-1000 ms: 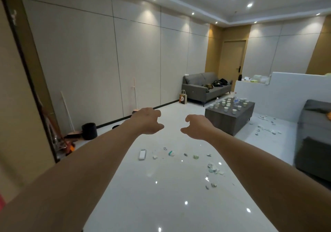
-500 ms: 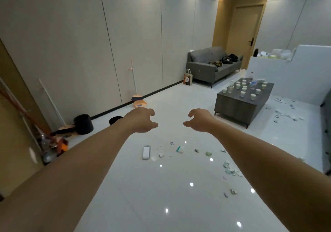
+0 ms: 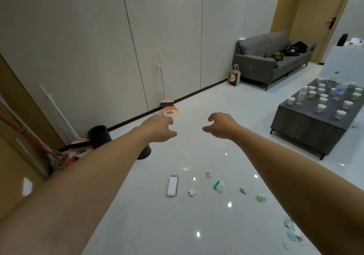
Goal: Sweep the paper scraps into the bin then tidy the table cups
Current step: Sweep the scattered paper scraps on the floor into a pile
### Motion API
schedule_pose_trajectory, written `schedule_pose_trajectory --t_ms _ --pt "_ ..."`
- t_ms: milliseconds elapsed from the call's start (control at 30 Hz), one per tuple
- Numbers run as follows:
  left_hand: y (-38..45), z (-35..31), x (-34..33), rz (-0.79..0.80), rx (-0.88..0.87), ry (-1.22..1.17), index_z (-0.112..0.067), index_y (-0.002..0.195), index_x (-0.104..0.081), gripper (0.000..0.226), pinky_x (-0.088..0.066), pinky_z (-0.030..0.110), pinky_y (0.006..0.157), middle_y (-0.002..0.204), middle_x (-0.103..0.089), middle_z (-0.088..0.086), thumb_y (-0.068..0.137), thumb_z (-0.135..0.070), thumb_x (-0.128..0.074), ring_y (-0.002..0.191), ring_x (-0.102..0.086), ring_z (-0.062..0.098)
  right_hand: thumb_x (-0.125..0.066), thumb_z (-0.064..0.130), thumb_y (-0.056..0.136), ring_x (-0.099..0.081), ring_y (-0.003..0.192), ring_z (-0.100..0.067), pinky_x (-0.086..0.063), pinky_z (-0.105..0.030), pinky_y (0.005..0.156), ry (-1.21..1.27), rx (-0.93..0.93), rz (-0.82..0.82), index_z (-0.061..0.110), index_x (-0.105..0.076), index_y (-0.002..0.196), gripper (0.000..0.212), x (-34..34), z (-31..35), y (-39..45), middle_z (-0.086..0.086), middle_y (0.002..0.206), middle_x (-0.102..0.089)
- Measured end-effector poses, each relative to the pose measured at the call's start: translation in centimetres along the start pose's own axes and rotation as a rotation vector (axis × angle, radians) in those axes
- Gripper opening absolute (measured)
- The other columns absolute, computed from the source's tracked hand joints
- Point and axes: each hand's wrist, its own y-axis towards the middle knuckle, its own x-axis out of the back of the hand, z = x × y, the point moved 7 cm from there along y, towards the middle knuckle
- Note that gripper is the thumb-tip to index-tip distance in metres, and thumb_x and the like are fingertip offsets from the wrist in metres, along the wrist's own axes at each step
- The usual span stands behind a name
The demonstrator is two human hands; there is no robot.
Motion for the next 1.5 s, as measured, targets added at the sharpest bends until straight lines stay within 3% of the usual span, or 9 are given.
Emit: schedule_pose_trajectory --t_ms 167,300,433,633,767,933,1067,1200,1500 --pt "13.7 1.2 0.6 -0.043 -0.022 -0.043 -0.029 0.135 -0.048 0.058 -0.037 0.03 0.08 0.134 -0.05 0.0 0.083 -0.053 -0.057 0.116 -0.049 0.021 -0.063 0.038 0.089 -0.055 0.113 -0.026 -0.049 -0.033 0.087 -0.018 0.021 0.019 0.011 -0.053 0.134 0.054 -0.3 -0.6 13.2 -0.009 0.127 -0.059" --pt "25.5 3.4 1.0 -0.117 -0.056 -0.055 -0.03 0.132 -0.049 0.053 -0.038 0.031 0.069 0.121 -0.055 -0.002 0.084 -0.052 -0.055 0.094 -0.049 0.018 -0.063 0.038 0.089 -0.057 0.11 -0.025 -0.049 -0.032 0.085 -0.043 0.025 0.004 0.012 -0.053 0.134 0.053 -0.9 -1.1 25.5 -0.009 0.126 -0.06" --pt "38.2 7.5 1.8 -0.121 -0.038 -0.125 -0.028 0.128 -0.053 0.051 -0.042 0.031 0.073 0.121 -0.054 -0.002 0.082 -0.05 -0.055 0.099 -0.049 0.019 -0.063 0.038 0.09 -0.055 0.118 -0.026 -0.046 -0.03 0.086 -0.065 0.026 0.013 0.011 -0.051 0.138 0.056 -1.8 -0.2 38.9 -0.009 0.134 -0.058" --pt "55.1 13.8 4.5 -0.054 0.046 -0.277 -0.025 0.093 -0.062 0.028 -0.037 0.027 0.054 0.089 -0.056 -0.006 0.077 -0.046 -0.052 0.073 -0.052 0.009 -0.063 0.036 0.09 -0.055 0.118 -0.026 -0.049 -0.034 0.092 -0.029 0.003 0.036 0.012 -0.051 0.138 0.056 -1.7 1.3 55.7 -0.01 0.135 -0.057" --pt "64.5 16.8 5.2 -0.044 0.073 -0.318 -0.03 0.09 -0.061 0.028 -0.036 0.025 0.053 0.084 -0.059 -0.009 0.076 -0.053 -0.054 0.07 -0.055 0.005 -0.061 0.036 0.09 -0.056 0.116 -0.025 -0.047 -0.033 0.089 -0.019 0.001 0.04 0.013 -0.051 0.138 0.055 -1.8 2.0 66.1 -0.009 0.13 -0.06" --pt "76.8 20.1 5.0 -0.052 0.077 -0.308 -0.034 0.098 -0.061 0.026 -0.047 0.027 0.063 0.094 -0.061 -0.009 0.076 -0.048 -0.059 0.079 -0.058 0.01 -0.064 0.039 0.09 -0.055 0.118 -0.026 -0.046 -0.032 0.089 -0.019 0.044 0.093 0.013 -0.051 0.138 0.056 -4.4 3.0 80.0 -0.01 0.134 -0.058" --pt "88.5 23.9 5.2 -0.098 0.126 -0.223 -0.028 0.121 -0.059 0.055 -0.05 0.036 0.09 0.121 -0.061 0.002 0.074 -0.056 -0.06 0.107 -0.058 0.024 -0.067 0.039 0.088 -0.055 0.118 -0.026 -0.045 -0.032 0.086 -0.012 0.112 0.118 0.012 -0.053 0.136 0.057 -6.2 3.7 93.3 -0.01 0.133 -0.059" --pt "99.6 28.1 5.1 -0.074 0.199 -0.194 -0.025 0.13 -0.054 0.057 -0.046 0.034 0.095 0.131 -0.057 0.005 0.079 -0.05 -0.061 0.116 -0.054 0.025 -0.067 0.039 0.086 -0.058 0.111 -0.027 -0.045 -0.031 0.079 0.0 0.129 0.159 0.011 -0.058 0.128 0.05 -7.0 4.1 106.7 -0.01 0.125 -0.063" --pt "117.4 36.6 7.1 -0.091 0.285 -0.166 -0.028 0.137 -0.046 0.062 -0.042 0.039 0.101 0.138 -0.047 0.004 0.079 -0.049 -0.056 0.127 -0.044 0.028 -0.066 0.036 0.087 -0.059 0.116 -0.027 -0.052 -0.037 0.091 0.091 0.131 0.239 0.014 -0.051 0.139 0.058 -10.9 7.7 128.9 -0.01 0.133 -0.06"
